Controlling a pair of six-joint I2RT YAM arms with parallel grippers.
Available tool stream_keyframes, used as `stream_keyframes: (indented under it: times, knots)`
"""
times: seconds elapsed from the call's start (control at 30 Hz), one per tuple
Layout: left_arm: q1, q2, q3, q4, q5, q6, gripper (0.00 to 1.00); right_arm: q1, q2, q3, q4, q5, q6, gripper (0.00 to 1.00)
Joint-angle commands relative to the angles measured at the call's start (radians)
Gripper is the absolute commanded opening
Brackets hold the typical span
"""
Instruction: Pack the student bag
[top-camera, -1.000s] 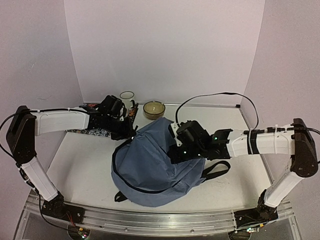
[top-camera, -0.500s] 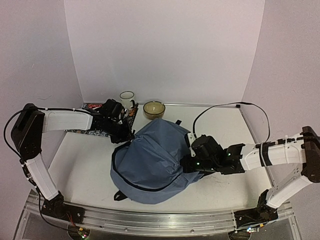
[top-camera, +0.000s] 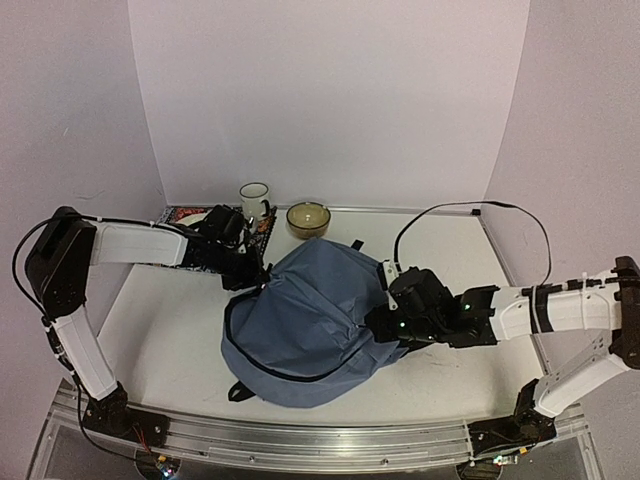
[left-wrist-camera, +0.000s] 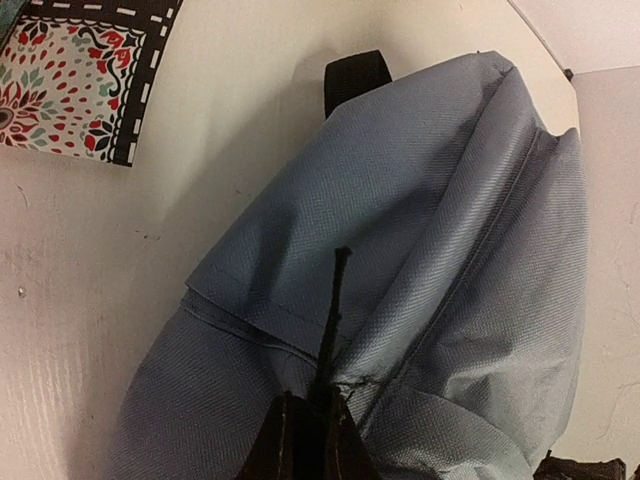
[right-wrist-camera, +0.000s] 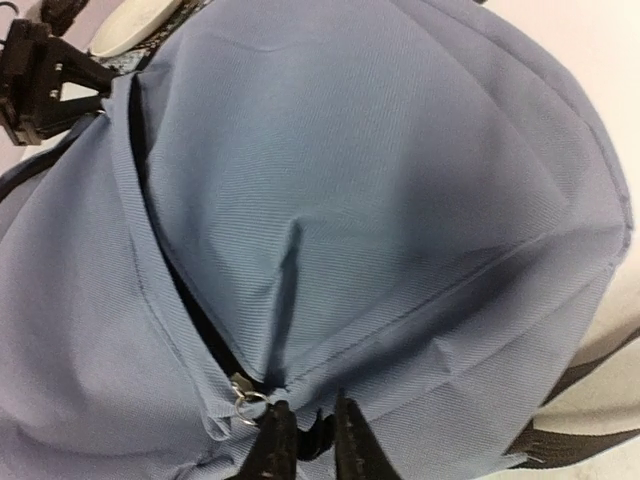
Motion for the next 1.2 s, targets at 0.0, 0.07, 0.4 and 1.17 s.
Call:
stream_keyframes:
  times: [0.0, 0.07, 0.4, 1.17]
  knots:
    - [-0.025, -0.064, -0.009, 0.079, -0.021, 0.056, 0.02, -0.001, -0.017, 0.138, -0.091, 0.100, -0.087, 0.36]
    - [-0.047, -0.052, -0.001, 0.083, -0.021, 0.073, 0.03, -0.017, -0.011, 0.182, -0.105, 0.120, -0.114, 0.40]
    - [-0.161, 0.049, 0.135, 0.086, -0.047, 0.157, 0.08, -0.174, 0.000, 0.253, -0.130, 0.148, -0.184, 0.58]
    - [0.258, -0.551, -0.050, -0.215, -0.449, 0.237, 0.99, -0.561, -0.439, 0.081, -0.252, 0.240, -0.267, 0.98]
